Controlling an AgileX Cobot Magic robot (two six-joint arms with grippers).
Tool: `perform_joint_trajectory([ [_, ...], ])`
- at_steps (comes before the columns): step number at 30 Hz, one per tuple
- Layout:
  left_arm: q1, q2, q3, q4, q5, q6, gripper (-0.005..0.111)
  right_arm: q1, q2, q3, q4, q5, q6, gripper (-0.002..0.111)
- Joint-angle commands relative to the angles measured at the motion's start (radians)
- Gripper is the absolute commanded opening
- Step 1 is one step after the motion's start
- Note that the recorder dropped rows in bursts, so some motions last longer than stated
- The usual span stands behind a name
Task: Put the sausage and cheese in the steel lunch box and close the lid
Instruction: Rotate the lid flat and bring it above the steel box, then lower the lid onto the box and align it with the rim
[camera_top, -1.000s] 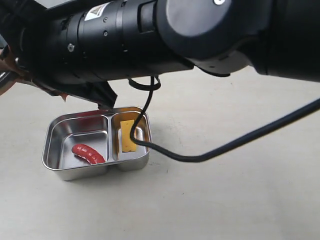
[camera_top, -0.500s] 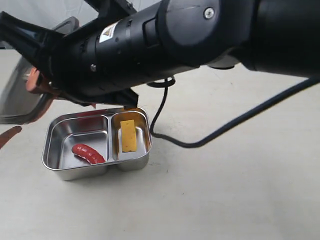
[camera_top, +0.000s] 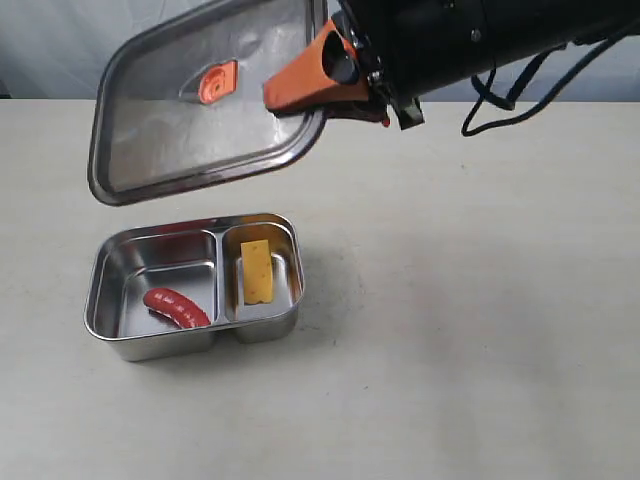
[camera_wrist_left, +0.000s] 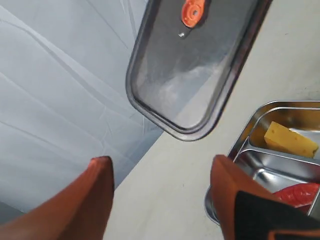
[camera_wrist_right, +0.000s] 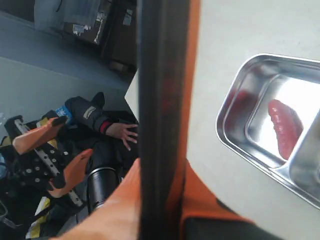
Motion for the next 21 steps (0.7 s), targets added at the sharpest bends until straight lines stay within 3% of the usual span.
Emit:
perform_joint_trajectory([
  [1,-0.005,-0.007,-0.007,-0.006,-0.005,-0.025,0.055,-0.014,0.160,0.003,0.049,0.041,-0.091,-0.001],
  [6,-0.005,-0.007,-0.007,0.005,-0.001,-0.032,0.055,0.018,0.273,0.009,0.140,0.041,-0.128,-0.001],
  [11,-0.005,-0.007,-0.007,0.029,-0.005,-0.035,0.049,0.048,0.316,0.009,0.109,0.041,-0.133,-0.001],
  [21,-0.005,-0.007,-0.007,0.031,-0.009,-0.035,0.049,0.062,0.348,0.009,0.117,0.041,-0.144,-0.001],
])
